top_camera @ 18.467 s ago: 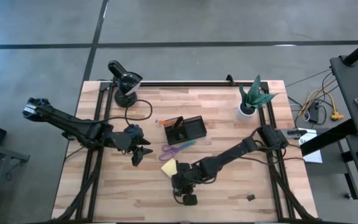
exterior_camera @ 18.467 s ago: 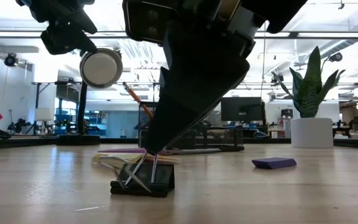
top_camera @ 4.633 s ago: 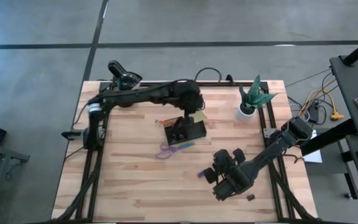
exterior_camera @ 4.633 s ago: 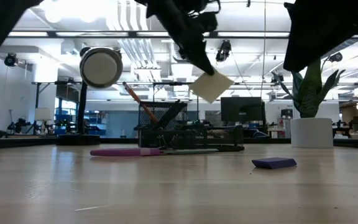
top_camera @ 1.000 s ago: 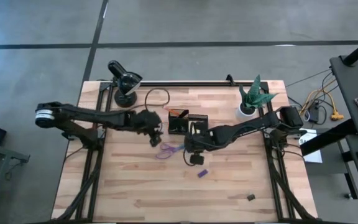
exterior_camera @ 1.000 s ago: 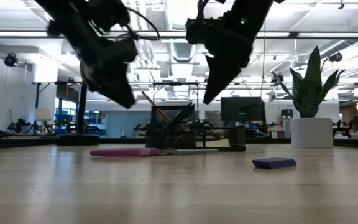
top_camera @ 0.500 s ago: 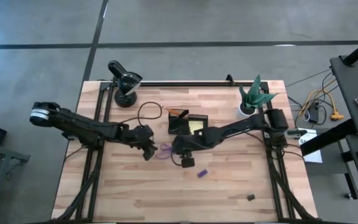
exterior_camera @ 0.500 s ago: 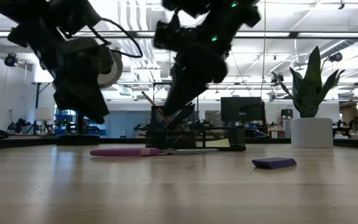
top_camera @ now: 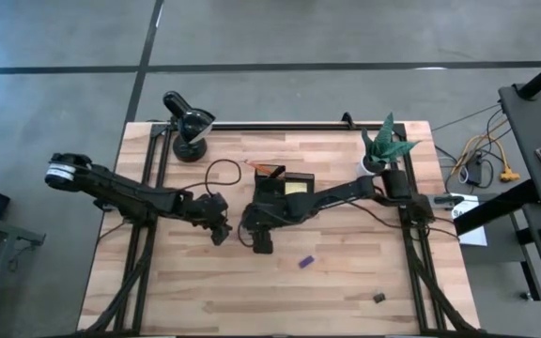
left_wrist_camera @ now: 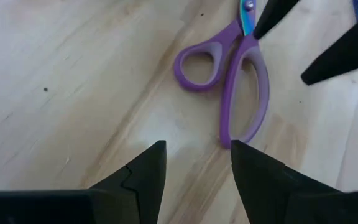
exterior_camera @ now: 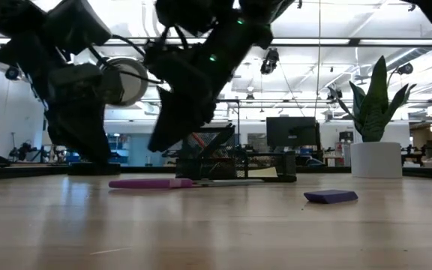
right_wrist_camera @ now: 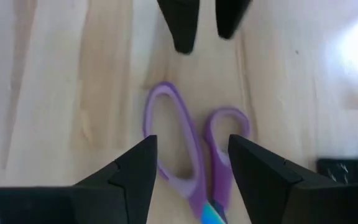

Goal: Pick and place office supplies into organizer
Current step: Put the purple scissors into the black desk organizer

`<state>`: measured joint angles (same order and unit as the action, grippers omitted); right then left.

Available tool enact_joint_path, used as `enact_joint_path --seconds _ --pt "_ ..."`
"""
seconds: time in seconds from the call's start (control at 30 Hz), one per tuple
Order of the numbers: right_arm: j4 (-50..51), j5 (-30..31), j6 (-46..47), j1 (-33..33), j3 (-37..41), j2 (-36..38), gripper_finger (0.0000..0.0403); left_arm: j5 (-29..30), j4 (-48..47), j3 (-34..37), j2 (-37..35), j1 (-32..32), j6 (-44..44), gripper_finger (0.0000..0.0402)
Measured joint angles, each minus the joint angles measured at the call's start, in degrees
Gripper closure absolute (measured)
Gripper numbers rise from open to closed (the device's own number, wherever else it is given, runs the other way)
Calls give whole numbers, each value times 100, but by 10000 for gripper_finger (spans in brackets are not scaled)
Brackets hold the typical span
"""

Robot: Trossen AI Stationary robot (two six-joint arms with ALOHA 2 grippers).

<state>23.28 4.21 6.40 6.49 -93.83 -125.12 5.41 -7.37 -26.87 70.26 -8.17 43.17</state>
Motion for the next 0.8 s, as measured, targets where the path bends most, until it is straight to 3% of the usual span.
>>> enact_joint_path --seconds 0.37,0.8 --pt "477 21 -183 -81 -845 -759 211 2 -103 15 -292 -93 -12 240" --pt "554 -148 -349 -129 -673 -826 229 114 -215 358 -1355 -177 -15 240"
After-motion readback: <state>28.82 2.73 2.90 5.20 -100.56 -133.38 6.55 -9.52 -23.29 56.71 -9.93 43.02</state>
